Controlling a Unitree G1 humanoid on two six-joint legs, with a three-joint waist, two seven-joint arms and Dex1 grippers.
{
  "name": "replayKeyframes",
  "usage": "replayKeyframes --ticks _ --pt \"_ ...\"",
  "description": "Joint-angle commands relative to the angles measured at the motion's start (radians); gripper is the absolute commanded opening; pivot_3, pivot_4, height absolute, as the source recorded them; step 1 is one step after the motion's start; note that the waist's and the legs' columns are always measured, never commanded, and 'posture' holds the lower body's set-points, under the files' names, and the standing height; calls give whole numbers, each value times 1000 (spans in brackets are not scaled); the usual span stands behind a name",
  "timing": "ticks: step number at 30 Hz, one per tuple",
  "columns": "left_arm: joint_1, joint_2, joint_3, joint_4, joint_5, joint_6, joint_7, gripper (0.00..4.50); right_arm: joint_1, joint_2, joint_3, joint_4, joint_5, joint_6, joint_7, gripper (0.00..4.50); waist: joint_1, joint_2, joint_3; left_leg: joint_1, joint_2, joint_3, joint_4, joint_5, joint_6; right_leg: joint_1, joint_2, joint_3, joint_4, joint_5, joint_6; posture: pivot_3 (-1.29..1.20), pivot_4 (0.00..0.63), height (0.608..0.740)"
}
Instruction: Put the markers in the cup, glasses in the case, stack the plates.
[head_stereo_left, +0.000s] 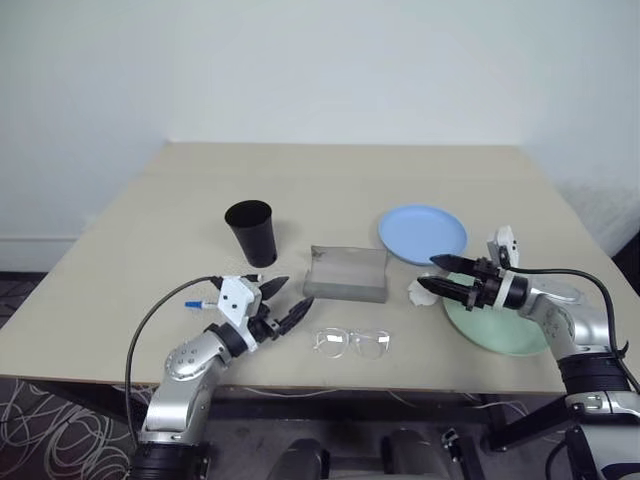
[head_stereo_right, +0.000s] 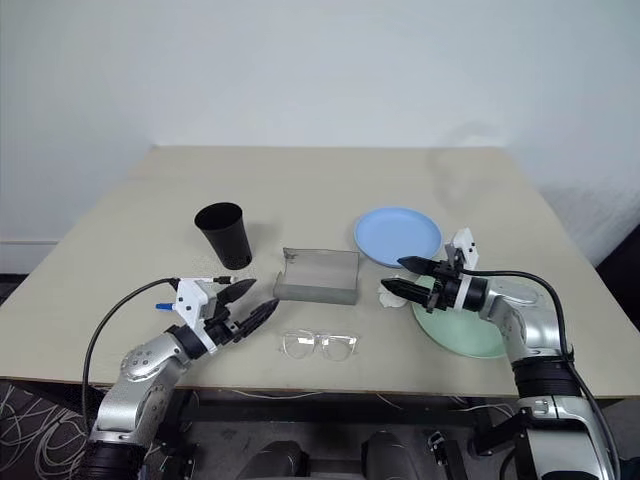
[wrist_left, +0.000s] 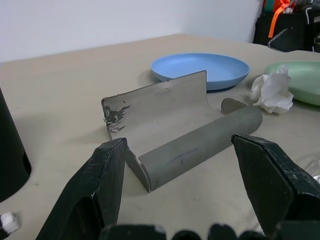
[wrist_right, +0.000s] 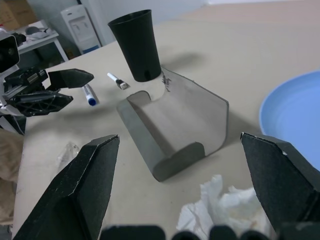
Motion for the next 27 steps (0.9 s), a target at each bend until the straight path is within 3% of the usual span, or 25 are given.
replayKeyframes --ticks 1,27 --pt "-3 14 17 -45 -13 1 -3 3515 -10 4 -12 -38 8 -11 -1 4216 0 0 0 0 0 0 0 0 0 0 0 0 0 0 0 0 0 737" --pt "-96 14 12 53 -22 -20 -70 3515 75 -7 -57 -147 29 -19 -98 4216 0 0 0 0 0 1 1 0 0 0 0 0 0 0 0 0 0 737"
